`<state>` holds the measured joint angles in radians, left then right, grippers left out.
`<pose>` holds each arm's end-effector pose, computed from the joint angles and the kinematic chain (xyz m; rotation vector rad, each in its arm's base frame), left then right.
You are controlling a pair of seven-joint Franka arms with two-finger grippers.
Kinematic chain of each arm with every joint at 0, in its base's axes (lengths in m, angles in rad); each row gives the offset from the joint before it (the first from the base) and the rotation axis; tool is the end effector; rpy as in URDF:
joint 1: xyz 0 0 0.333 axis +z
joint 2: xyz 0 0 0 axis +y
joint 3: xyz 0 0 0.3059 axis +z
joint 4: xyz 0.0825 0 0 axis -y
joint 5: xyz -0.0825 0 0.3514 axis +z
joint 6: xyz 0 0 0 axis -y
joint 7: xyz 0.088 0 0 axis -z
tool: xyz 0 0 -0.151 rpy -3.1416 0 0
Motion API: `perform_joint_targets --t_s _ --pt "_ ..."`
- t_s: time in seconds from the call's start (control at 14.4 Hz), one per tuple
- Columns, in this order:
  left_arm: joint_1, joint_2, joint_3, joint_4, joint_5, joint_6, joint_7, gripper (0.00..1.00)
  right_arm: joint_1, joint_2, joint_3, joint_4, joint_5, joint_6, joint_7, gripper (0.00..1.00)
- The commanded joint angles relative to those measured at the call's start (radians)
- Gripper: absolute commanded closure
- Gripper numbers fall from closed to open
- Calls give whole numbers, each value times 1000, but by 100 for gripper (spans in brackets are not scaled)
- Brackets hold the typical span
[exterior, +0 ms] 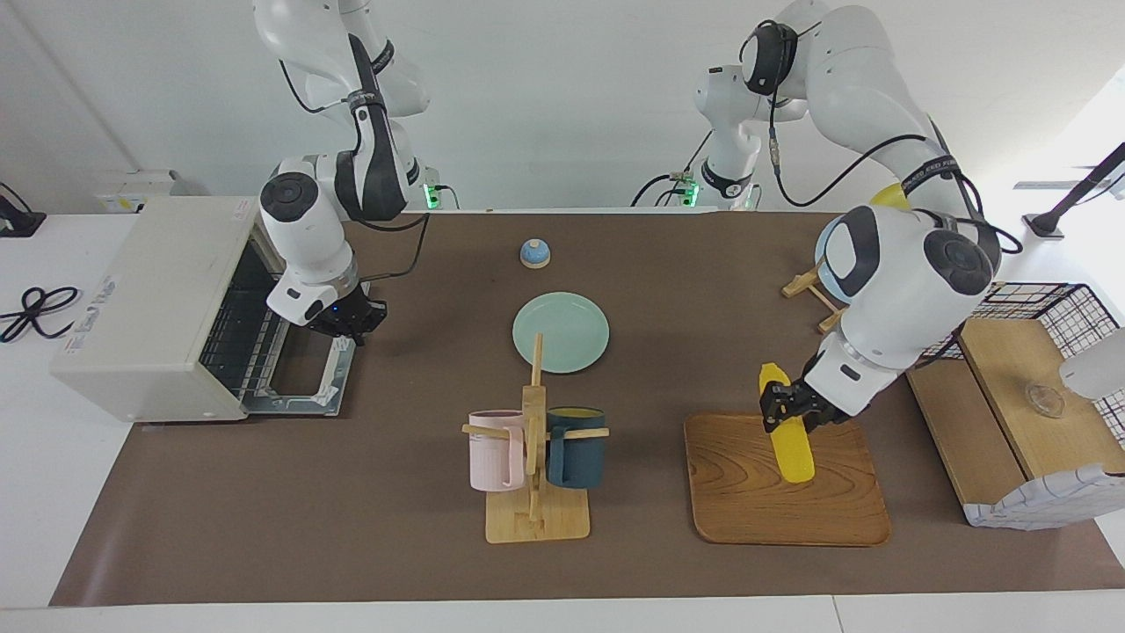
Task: Put corn in oven
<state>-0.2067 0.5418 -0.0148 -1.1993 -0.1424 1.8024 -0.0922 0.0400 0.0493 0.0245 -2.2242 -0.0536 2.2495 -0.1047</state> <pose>0.6658 -0.1661 0.4304 2.9826 -0.1469 0.0562 0.5025 0.0291 0.3173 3.0857 0.3148 -0.0384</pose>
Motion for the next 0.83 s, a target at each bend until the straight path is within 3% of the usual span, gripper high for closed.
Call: perform_joint_targets --t_s 0.0,0.35,0.76 --pt "-58 -156 7 -179 -8 -21 -84 100 -3 -28 2 -31 9 21 8 100" --pt "-221 -327 7 -412 -8 6 -265 100 -2 -26 2 -20 9 5 8 100" --pt "-384 -437 7 -664 -8 231 -411 100 3 -16 2 29 9 -48 11 100"
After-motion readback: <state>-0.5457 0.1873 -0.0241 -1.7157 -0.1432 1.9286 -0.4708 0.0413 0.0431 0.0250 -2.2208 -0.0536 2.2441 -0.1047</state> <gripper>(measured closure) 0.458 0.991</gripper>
